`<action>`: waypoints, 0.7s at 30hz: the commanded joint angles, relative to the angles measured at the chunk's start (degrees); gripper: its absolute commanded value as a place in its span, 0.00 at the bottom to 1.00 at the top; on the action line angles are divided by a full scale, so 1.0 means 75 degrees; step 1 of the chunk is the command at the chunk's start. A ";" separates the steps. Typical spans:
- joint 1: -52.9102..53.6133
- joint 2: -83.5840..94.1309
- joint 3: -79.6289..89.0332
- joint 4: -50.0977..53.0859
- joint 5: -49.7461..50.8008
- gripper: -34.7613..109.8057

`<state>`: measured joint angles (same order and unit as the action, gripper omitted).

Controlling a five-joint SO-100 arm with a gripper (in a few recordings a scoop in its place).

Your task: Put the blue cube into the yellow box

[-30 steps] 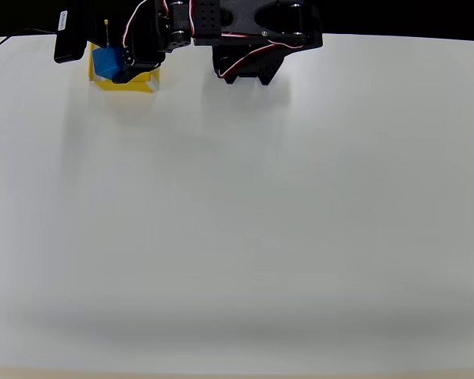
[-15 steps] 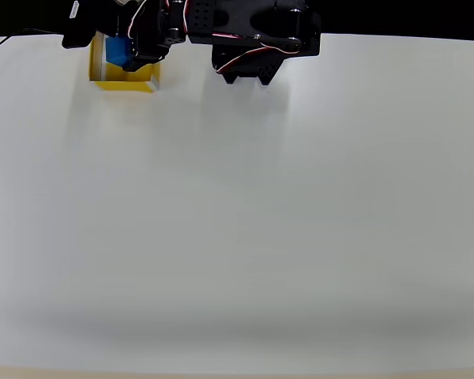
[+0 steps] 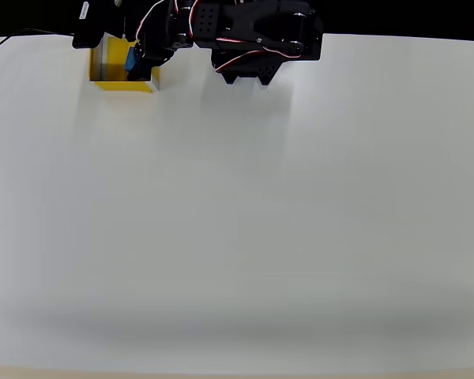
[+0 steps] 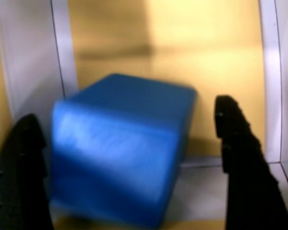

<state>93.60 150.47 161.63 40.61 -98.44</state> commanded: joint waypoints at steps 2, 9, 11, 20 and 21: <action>0.0047 0.0457 -0.1770 0.1793 -0.0305 0.44; -0.0152 0.0738 -0.3973 0.4383 -0.1031 0.36; -0.0234 0.0762 -0.4219 0.4570 -0.1137 0.36; -0.2004 0.1195 -0.4594 0.4828 -0.0398 0.30; -0.2402 0.1324 -0.4547 0.4910 -0.0340 0.30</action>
<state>83.32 156.45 132.63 76.11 -102.22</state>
